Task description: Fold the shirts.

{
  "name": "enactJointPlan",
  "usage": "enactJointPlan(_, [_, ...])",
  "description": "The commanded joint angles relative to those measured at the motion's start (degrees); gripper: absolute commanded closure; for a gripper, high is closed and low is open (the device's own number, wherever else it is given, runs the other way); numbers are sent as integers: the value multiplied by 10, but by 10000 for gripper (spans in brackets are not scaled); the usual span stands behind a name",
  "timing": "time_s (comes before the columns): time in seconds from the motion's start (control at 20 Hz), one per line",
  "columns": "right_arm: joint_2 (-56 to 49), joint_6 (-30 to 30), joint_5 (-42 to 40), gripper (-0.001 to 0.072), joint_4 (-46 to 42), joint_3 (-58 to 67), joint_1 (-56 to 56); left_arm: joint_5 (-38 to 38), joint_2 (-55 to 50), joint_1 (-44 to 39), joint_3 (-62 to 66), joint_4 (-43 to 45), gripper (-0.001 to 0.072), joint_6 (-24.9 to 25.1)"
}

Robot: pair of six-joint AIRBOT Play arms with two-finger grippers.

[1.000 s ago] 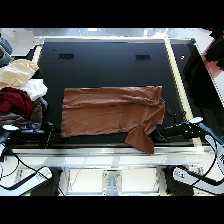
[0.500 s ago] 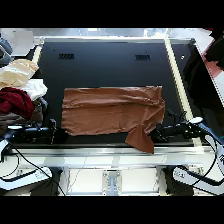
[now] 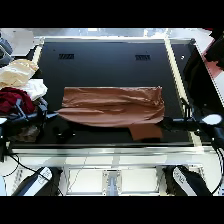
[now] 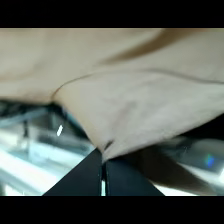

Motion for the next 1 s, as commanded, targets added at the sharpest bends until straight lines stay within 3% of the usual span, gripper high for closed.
enactJointPlan(0.0, [30, 27, -44, 703, -5, 69, 0, 61, 28, -71, 85, 101, 699, -22])
enactJointPlan(0.15, [-7, 26, -101, 703, -3, 150, 10, 144, -3, -144, 175, 210, 699, -86])
enactJointPlan(0.35, [-141, 17, -150, 703, -6, 262, 63, 153, -97, -209, 257, 315, 699, -145])
enactJointPlan(0.6, [-340, 28, -188, 703, -17, 365, 115, 254, -221, -246, 289, 334, 700, -188])
enactJointPlan(0.95, [-496, 32, -227, 703, -30, 407, 125, 266, -362, -246, 369, 347, 699, -188])
